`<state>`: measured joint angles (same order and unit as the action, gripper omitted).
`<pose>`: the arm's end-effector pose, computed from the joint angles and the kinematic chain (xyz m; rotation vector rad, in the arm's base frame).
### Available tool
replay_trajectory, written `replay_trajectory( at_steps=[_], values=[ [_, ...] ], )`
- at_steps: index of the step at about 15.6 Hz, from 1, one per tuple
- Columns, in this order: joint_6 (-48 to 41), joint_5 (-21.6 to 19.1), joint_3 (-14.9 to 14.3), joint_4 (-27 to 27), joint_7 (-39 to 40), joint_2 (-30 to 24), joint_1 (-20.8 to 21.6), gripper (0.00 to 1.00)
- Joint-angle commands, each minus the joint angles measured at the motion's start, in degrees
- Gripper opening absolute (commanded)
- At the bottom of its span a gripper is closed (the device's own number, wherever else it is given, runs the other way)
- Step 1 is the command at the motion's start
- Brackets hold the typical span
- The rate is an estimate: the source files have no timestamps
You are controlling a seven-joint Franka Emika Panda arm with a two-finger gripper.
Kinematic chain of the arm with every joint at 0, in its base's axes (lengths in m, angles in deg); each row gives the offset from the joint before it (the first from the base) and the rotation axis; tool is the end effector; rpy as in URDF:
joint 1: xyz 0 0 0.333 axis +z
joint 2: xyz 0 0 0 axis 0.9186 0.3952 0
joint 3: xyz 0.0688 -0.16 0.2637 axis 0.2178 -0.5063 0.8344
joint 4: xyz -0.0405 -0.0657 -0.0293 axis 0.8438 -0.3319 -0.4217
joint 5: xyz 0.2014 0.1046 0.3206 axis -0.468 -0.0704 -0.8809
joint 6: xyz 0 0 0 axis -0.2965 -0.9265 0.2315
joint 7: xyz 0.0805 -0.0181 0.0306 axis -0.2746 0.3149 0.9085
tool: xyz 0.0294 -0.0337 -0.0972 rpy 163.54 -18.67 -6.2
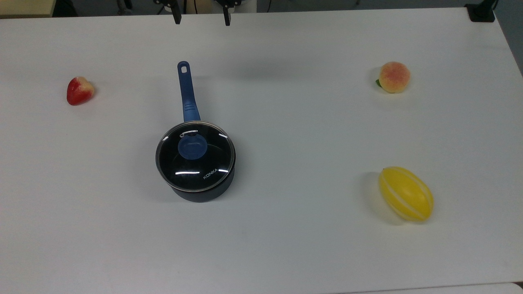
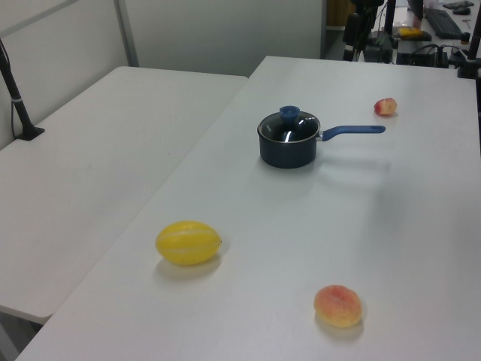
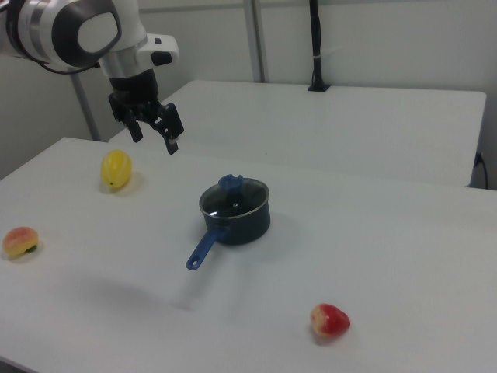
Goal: Open lid
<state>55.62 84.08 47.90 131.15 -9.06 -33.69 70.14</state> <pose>0.5712 0.0194 0.6093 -3.0676 0.0487 -0.1977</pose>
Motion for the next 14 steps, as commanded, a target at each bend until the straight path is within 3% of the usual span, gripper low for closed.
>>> replay_trajectory(
  at_steps=[1, 8, 14],
  values=[
    [-1.74, -0.43, -0.70, 0.52, 0.45, -1.95, 0.45, 1.00],
    [-4.82, -0.69, -0.88, 2.80, 1.24, -5.99, 0.01, 1.00],
    [-4.56, -0.78, -0.88, 2.89, 1.50, -4.33, 0.01, 1.00]
  ],
)
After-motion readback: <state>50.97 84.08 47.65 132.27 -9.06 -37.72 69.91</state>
